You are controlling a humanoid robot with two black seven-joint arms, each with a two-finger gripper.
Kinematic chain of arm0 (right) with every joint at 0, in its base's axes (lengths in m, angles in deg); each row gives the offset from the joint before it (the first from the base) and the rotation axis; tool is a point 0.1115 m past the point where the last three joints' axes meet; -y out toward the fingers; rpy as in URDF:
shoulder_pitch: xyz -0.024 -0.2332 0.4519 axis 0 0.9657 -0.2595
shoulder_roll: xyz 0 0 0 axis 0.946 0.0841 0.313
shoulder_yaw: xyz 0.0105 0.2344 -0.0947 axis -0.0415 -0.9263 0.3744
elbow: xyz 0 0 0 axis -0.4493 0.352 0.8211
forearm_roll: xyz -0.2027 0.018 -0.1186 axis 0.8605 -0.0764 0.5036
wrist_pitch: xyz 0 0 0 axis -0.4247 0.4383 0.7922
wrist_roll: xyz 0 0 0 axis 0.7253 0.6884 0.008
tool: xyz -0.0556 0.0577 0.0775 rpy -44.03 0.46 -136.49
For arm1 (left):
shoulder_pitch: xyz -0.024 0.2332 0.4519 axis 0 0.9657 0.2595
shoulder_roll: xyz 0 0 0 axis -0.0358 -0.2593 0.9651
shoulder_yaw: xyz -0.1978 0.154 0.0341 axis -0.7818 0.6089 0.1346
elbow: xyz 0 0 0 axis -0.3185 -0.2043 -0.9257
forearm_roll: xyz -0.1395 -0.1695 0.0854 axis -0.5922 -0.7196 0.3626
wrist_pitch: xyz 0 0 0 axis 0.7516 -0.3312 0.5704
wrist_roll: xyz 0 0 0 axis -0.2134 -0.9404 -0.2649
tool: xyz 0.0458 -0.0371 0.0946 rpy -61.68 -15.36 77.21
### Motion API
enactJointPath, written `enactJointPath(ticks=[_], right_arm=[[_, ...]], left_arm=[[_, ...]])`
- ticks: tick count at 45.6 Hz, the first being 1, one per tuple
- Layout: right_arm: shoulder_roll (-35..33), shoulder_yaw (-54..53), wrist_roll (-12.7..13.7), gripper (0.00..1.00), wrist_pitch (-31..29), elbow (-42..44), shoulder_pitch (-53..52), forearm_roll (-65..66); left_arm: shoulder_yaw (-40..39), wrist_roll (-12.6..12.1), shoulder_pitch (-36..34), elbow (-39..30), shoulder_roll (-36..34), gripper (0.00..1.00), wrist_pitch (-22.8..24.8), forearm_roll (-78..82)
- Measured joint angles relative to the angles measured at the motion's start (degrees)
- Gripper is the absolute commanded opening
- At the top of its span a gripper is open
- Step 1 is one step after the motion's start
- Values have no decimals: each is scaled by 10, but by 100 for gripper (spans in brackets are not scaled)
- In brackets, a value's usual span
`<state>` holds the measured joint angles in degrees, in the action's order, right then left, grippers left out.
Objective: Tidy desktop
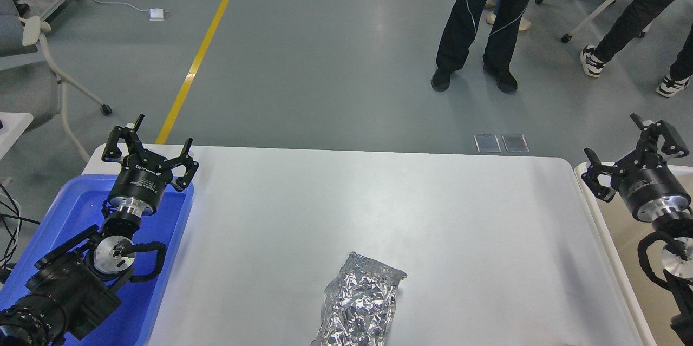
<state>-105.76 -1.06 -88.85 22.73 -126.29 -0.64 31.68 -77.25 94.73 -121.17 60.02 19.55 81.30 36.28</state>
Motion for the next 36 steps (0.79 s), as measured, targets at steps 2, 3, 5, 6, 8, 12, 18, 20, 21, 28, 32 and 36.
enactJointPath(ticks=[2, 3, 5, 6, 8, 12, 18, 20, 21, 28, 32, 36], right_arm=[[-1, -1, 0, 100, 0, 0, 0, 0], [-1, -1, 0, 100, 0, 0, 0, 0], [-2, -1, 0, 100, 0, 0, 0, 0], [-2, -2, 0, 100, 0, 0, 0, 0], [-2, -3, 0, 100, 1, 0, 1, 0], [-3, -3, 0, 100, 1, 0, 1, 0], [-4, -4, 0, 100, 0, 0, 1, 0], [-6, -4, 0, 100, -1, 0, 1, 0], [-8, -4, -1, 100, -2, 0, 1, 0], [-26, -4, -1, 100, -10, -1, 2, 0], [-32, -4, -1, 100, -13, 3, 4, 0], [-36, -3, -2, 100, -14, 5, 6, 0]], left_arm=[[0, 0, 0, 0, 0, 100, 0, 0], [0, 0, 0, 0, 0, 100, 0, 0], [0, 0, 0, 0, 0, 100, 0, 0], [0, 0, 0, 0, 0, 100, 0, 0], [0, 0, 0, 0, 0, 100, 0, 0], [0, 0, 0, 0, 0, 100, 0, 0], [0, 0, 0, 0, 0, 100, 0, 0], [0, 0, 0, 0, 0, 100, 0, 0], [0, 0, 0, 0, 0, 100, 0, 0], [0, 0, 0, 0, 0, 100, 0, 0], [0, 0, 0, 0, 0, 100, 0, 0], [0, 0, 0, 0, 0, 100, 0, 0]])
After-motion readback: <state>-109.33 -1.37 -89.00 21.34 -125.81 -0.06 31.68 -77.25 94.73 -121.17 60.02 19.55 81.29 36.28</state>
